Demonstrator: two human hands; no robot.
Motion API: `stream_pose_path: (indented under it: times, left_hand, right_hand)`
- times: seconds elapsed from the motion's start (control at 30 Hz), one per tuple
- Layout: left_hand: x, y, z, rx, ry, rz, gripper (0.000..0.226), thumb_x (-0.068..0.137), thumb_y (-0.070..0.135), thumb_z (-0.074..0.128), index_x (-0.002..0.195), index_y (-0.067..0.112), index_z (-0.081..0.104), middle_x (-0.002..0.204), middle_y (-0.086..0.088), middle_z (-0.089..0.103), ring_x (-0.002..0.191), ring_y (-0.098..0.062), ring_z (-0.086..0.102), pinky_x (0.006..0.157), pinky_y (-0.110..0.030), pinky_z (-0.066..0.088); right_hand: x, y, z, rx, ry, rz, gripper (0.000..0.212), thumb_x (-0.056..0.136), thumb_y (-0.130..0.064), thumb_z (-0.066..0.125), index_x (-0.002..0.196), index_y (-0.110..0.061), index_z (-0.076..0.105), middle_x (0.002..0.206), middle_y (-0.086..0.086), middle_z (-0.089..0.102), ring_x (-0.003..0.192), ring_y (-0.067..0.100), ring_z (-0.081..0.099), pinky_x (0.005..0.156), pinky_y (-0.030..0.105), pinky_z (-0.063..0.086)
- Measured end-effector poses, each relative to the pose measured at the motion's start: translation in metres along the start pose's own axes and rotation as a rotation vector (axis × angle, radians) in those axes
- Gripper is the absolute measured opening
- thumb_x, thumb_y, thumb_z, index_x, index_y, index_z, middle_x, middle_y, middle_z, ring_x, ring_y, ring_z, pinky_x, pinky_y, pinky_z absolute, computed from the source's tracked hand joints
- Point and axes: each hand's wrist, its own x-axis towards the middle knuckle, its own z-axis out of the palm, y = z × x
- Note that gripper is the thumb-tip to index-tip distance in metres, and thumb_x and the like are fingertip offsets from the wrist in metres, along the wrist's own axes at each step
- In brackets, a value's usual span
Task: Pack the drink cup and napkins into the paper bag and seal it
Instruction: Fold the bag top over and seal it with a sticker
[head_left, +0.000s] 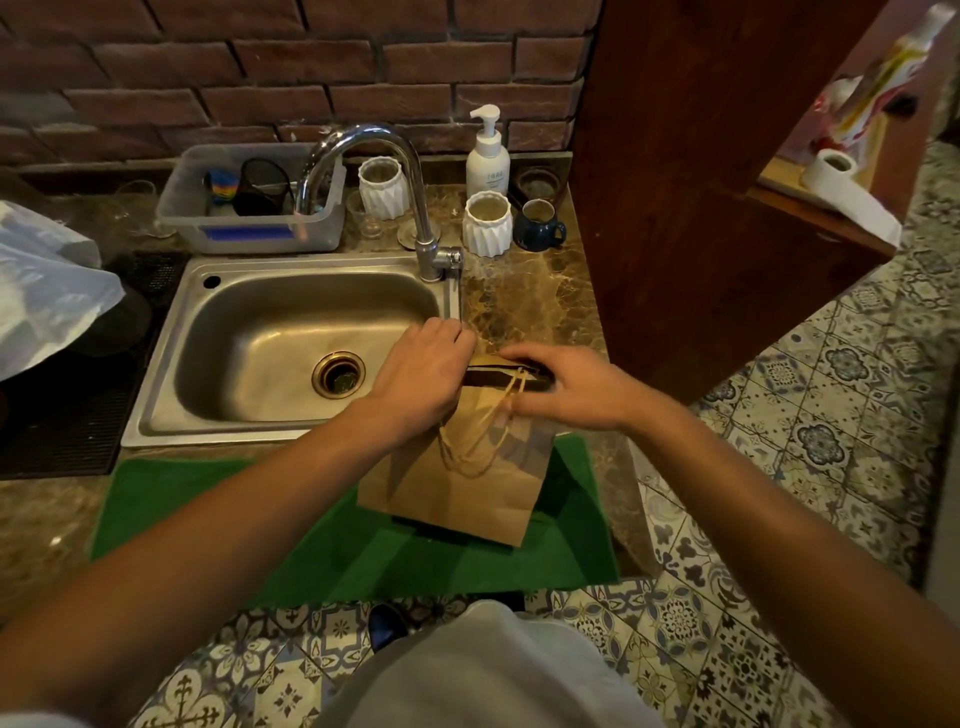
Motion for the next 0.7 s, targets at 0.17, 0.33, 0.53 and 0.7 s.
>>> stream_pose_path:
  times: [0.17, 0.33, 0.53, 0.7]
  left_hand:
    - [-0.005, 0.004, 0.007, 0.009, 0.105, -0.012, 0.006, 0.091, 0.017, 0.059, 0.095, 0.014, 0.055, 0.091, -0.007, 0.055, 0.081, -0.027, 0.049, 0.070, -0.034, 0.027]
    - [-0.011, 0.006, 0.013, 0.025, 0.139, -0.056, 0.014, 0.089, 0.014, 0.063, 0.102, 0.012, 0.057, 0.097, -0.009, 0.057, 0.086, -0.028, 0.050, 0.074, -0.038, 0.038]
    - [-0.017, 0.008, 0.016, 0.041, 0.113, -0.106, 0.029, 0.082, 0.009, 0.069, 0.109, 0.011, 0.060, 0.102, -0.009, 0.058, 0.091, -0.029, 0.052, 0.078, -0.040, 0.042]
    - [-0.018, 0.008, 0.010, 0.040, 0.073, -0.133, 0.036, 0.086, 0.016, 0.068, 0.121, 0.012, 0.061, 0.111, -0.008, 0.059, 0.102, -0.028, 0.054, 0.086, -0.040, 0.043]
  right_hand:
    - [0.015, 0.003, -0.013, 0.079, 0.072, 0.046, 0.043, 0.103, -0.051, 0.049, 0.104, -0.020, 0.079, 0.092, 0.005, 0.075, 0.082, 0.017, 0.067, 0.079, 0.038, 0.051]
    - [0.030, 0.002, -0.007, -0.135, 0.022, 0.055, 0.042, 0.092, -0.060, 0.061, 0.099, -0.022, 0.078, 0.090, 0.001, 0.075, 0.082, 0.017, 0.067, 0.077, 0.045, 0.057]
    - [0.040, -0.006, -0.003, -0.136, -0.062, 0.050, 0.047, 0.084, -0.062, 0.071, 0.110, -0.023, 0.074, 0.102, -0.002, 0.073, 0.092, 0.018, 0.064, 0.080, 0.040, 0.054]
    - [0.046, -0.010, 0.009, -0.255, 0.020, 0.011, 0.028, 0.088, -0.050, 0.072, 0.106, -0.029, 0.073, 0.091, -0.004, 0.070, 0.085, 0.020, 0.063, 0.067, 0.034, 0.044]
